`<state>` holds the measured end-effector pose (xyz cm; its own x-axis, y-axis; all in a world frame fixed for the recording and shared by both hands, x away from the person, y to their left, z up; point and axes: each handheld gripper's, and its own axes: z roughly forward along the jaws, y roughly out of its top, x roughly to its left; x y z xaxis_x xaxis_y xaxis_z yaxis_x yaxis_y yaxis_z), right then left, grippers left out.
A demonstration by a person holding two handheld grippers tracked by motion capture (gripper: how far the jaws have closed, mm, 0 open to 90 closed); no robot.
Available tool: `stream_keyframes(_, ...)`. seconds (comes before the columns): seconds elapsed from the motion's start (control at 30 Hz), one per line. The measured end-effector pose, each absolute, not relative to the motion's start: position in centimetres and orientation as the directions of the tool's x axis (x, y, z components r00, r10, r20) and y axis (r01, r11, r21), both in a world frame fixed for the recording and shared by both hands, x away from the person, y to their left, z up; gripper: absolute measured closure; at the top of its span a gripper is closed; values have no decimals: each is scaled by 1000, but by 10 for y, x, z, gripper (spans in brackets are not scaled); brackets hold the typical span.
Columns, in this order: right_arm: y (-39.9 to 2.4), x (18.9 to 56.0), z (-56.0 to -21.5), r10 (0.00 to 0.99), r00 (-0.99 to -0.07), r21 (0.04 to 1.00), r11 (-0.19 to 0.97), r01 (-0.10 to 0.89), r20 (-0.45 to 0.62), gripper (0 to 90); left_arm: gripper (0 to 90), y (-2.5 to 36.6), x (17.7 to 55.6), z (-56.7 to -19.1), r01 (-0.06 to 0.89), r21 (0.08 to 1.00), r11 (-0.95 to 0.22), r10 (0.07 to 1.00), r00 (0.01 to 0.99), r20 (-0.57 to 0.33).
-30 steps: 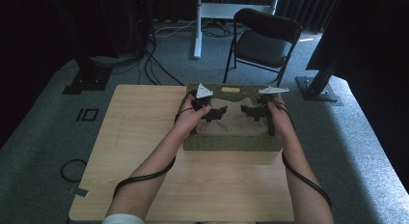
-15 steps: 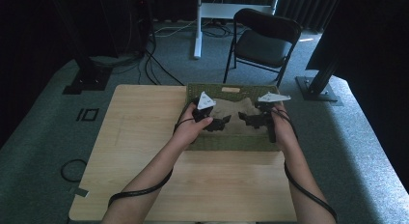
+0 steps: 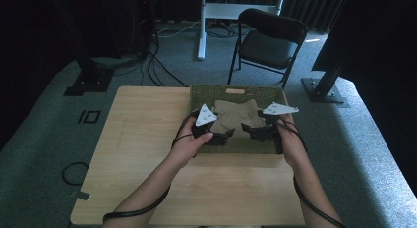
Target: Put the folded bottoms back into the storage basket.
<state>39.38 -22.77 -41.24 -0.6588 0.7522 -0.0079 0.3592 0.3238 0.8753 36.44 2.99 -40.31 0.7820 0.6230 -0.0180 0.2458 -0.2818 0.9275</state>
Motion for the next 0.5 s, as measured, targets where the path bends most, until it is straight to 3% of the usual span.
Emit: stream_keyframes(0.5, -220, 343, -425, 689, -725, 899, 300, 318, 26, 121, 185, 38, 322, -424, 234, 932, -277, 568, 822, -38)
